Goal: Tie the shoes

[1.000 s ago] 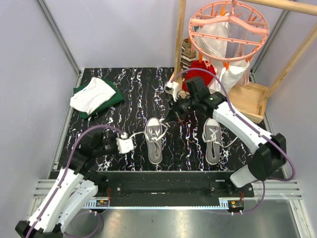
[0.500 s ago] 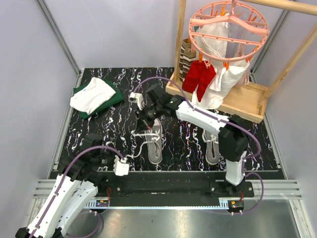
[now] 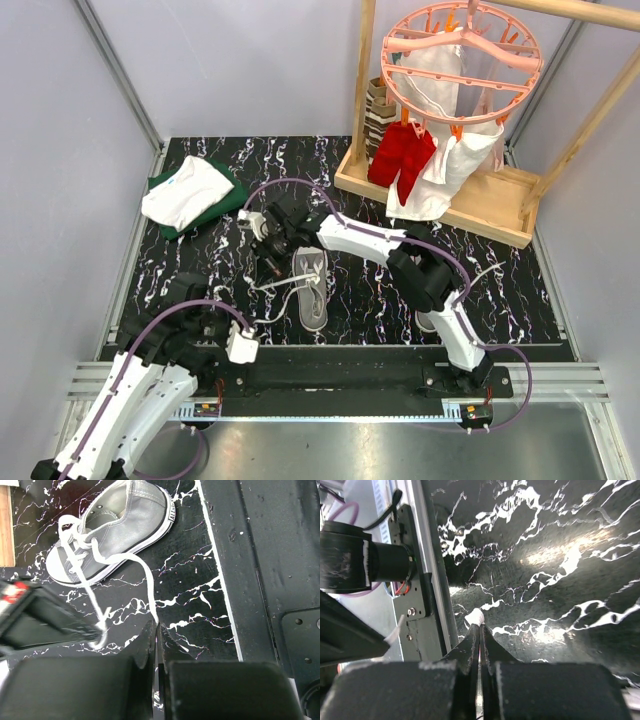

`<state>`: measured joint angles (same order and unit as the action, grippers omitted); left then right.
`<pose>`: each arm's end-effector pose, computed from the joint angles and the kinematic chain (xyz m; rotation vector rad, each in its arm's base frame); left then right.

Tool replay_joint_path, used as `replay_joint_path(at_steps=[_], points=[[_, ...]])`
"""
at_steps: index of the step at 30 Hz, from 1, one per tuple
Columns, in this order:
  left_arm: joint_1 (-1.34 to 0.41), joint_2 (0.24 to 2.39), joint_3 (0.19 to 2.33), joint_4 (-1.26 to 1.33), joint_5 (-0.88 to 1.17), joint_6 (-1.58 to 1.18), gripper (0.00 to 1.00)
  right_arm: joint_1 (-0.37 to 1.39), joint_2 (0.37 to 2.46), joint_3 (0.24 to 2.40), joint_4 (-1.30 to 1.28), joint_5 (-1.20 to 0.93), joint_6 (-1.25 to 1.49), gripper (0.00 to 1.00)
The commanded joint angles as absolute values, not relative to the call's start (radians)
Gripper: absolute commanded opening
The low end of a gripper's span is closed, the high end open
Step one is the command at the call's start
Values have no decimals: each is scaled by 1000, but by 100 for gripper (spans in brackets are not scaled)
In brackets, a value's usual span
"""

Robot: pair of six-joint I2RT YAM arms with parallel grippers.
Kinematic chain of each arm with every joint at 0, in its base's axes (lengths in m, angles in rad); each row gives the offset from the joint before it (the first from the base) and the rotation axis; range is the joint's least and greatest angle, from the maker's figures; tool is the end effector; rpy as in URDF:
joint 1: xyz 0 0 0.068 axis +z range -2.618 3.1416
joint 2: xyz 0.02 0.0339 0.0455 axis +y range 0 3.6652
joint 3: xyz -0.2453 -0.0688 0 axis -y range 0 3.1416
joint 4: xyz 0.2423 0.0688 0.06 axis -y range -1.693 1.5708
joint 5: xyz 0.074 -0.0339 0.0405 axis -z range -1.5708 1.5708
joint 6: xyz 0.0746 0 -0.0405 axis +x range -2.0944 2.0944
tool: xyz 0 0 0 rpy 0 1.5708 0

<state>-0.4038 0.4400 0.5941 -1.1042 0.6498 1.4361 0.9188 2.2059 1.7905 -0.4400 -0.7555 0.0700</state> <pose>0.0796 -0.0831 0.2059 1.9640 1.1860 -0.3072 0.2601 0.4250 0.1712 -1.3895 2.1600 1.3380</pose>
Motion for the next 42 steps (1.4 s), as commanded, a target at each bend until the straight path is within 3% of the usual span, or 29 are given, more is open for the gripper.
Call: replay_joint_path(at_steps=[1, 5, 6, 7, 10, 14, 20, 29, 33, 42], points=[[-408, 422, 595, -1097, 699, 1450, 0, 943, 2229, 1807, -422, -821, 90, 0], [-408, 407, 583, -1097, 689, 1437, 0, 953, 2246, 1799, -425, -839, 107, 1], [-408, 405, 580, -1097, 680, 1440, 0, 954, 2249, 1804, -423, -844, 110, 5], [-408, 394, 575, -1097, 670, 1442, 0, 954, 2256, 1807, -425, -850, 115, 21], [-408, 370, 551, -1098, 626, 1466, 0, 956, 2257, 1827, -431, -868, 121, 47], [-408, 348, 543, -1114, 618, 1467, 0, 954, 2198, 1836, -439, -830, 91, 62], [-408, 402, 593, -1051, 644, 1326, 0, 852, 2065, 1838, -446, -813, 103, 76], [-405, 794, 805, -658, 522, 778, 0, 562, 1807, 1679, -486, -799, 35, 78], [-390, 1074, 916, -595, 423, 603, 0, 526, 1676, 1563, -531, -738, -44, 77], [-219, 1580, 1184, -583, 411, 350, 0, 526, 1510, 1313, -594, -644, -161, 75]])
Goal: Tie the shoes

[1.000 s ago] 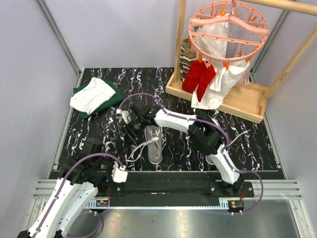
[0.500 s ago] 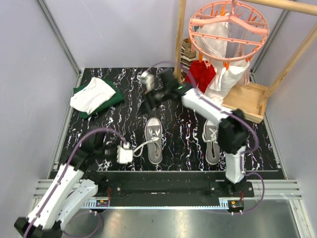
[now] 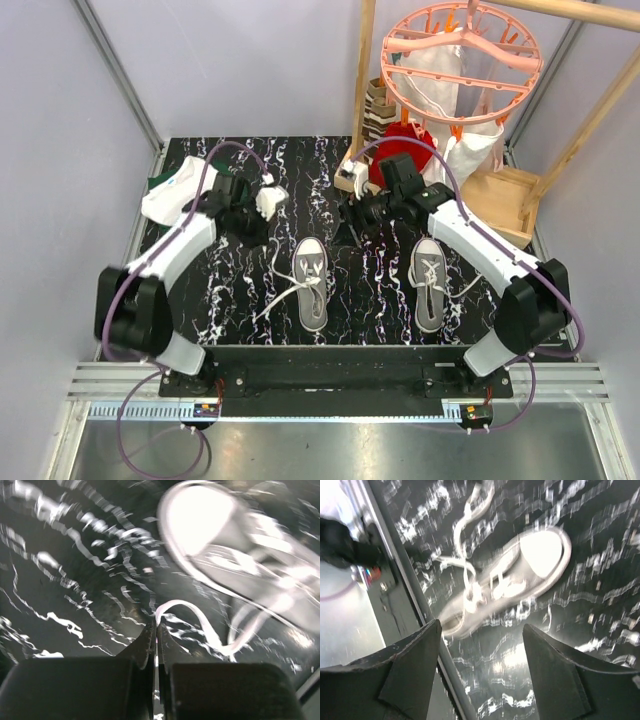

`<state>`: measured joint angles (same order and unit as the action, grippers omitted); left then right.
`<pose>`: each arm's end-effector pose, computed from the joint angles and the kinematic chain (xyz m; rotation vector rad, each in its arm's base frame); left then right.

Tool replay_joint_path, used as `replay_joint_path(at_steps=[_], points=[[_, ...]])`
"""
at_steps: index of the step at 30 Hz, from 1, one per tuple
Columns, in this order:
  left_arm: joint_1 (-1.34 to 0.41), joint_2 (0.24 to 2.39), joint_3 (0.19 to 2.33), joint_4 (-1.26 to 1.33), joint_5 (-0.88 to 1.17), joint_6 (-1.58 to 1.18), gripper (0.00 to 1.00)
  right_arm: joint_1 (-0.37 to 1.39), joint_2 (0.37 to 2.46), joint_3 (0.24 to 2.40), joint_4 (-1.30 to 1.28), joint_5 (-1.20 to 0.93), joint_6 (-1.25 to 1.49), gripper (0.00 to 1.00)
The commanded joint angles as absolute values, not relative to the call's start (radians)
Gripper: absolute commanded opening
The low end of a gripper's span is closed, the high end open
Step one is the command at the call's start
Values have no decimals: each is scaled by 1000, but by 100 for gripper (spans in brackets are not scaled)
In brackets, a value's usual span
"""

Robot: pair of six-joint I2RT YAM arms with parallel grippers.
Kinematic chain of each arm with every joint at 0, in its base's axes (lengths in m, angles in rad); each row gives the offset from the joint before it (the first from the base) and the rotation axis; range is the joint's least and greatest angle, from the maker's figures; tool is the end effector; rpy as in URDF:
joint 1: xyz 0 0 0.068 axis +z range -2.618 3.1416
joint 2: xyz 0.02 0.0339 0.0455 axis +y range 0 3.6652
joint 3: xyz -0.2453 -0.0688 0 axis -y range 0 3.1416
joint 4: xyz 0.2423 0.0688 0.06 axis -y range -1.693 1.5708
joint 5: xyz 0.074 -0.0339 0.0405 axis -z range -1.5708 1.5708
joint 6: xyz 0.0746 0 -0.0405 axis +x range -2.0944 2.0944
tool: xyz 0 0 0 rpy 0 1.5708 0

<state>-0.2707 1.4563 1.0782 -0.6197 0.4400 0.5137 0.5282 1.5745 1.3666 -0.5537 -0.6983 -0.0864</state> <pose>0.2960 -0.1151 0.2046 1.1015 2.2346 -0.4631 0.2913 0.2255 0.2770 -1.0384 2.0857 1.0337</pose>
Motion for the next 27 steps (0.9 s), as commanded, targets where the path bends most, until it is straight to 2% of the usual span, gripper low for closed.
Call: replay_joint_path(at_steps=[1, 7, 11, 20, 27], points=[[-206, 1609, 1198, -584, 410, 335, 0, 526, 1503, 1290, -600, -641, -176, 73], [-193, 1814, 1292, -643, 419, 267, 0, 557, 1485, 1250, -611, -673, -222, 68], [-184, 1879, 1318, -678, 423, 249, 0, 705, 1514, 1267, -603, -570, -276, 65], [-153, 1927, 1316, -709, 469, 241, 0, 1041, 1707, 1287, -379, -350, -426, 60], [-135, 1944, 1313, -726, 489, 250, 0, 1138, 1865, 1339, -235, -310, -552, 61]])
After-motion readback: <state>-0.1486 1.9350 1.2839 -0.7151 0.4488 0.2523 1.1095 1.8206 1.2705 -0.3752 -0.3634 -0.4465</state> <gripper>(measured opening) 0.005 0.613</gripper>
